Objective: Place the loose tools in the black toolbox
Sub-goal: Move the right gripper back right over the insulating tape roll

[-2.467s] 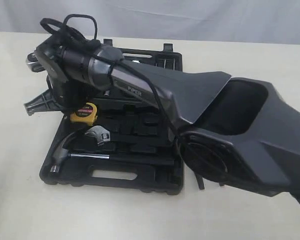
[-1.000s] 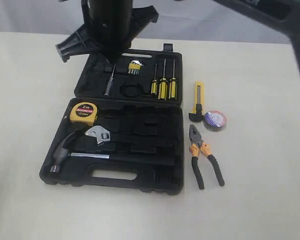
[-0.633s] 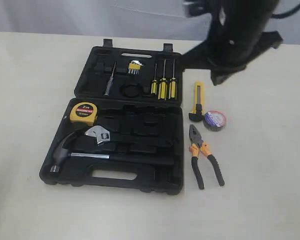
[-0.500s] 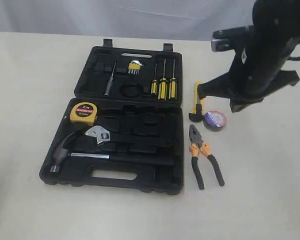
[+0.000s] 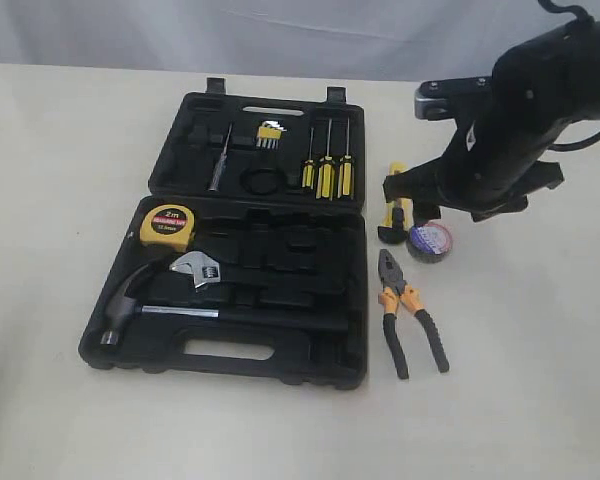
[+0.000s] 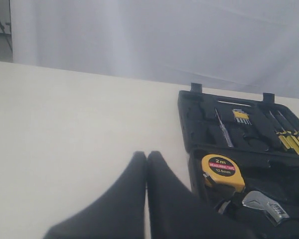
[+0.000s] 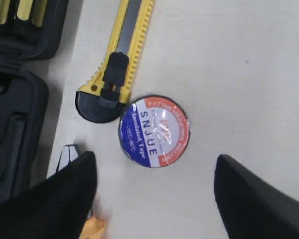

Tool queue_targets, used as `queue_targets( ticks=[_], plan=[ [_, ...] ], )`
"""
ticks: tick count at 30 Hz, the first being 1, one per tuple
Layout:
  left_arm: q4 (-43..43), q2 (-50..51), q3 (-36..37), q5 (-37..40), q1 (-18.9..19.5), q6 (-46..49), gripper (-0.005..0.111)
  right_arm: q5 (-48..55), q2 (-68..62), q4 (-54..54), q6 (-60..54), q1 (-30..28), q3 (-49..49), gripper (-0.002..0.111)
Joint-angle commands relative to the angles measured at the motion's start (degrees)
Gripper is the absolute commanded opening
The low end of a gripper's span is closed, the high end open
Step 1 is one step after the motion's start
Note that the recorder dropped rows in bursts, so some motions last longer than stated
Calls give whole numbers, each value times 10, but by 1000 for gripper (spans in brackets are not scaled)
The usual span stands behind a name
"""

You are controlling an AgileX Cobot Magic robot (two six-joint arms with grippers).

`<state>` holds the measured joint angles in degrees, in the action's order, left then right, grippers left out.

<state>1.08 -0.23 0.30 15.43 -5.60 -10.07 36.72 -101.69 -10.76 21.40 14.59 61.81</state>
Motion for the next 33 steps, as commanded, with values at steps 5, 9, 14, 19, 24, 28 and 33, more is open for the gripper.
queue_targets(
  ticks=[5, 9, 14, 19, 24, 28, 33],
  plan=[
    [-2, 2, -3, 1, -3, -1, 0, -40, -32, 2, -4, -3, 2, 67],
    [-2, 2, -3, 1, -3, -1, 0, -62, -53, -4, -4, -4, 4, 67],
    [-2, 2, -3, 1, -3, -1, 0, -53, -70, -11, -4, -4, 21, 67],
    [-2, 2, -3, 1, -3, -1, 0, -15, -88, -19, -3, -4, 42, 67],
    [-2, 2, -3, 1, -3, -1, 0, -3, -94, -29, -3, -7, 48, 67],
    [-2, 2, -3, 1, -3, -1, 0, -2, -94, -26, -4, -20, 48, 67],
    [-2, 2, -3, 1, -3, -1, 0, 2, -94, 2, -38, -32, 48, 67]
  ],
)
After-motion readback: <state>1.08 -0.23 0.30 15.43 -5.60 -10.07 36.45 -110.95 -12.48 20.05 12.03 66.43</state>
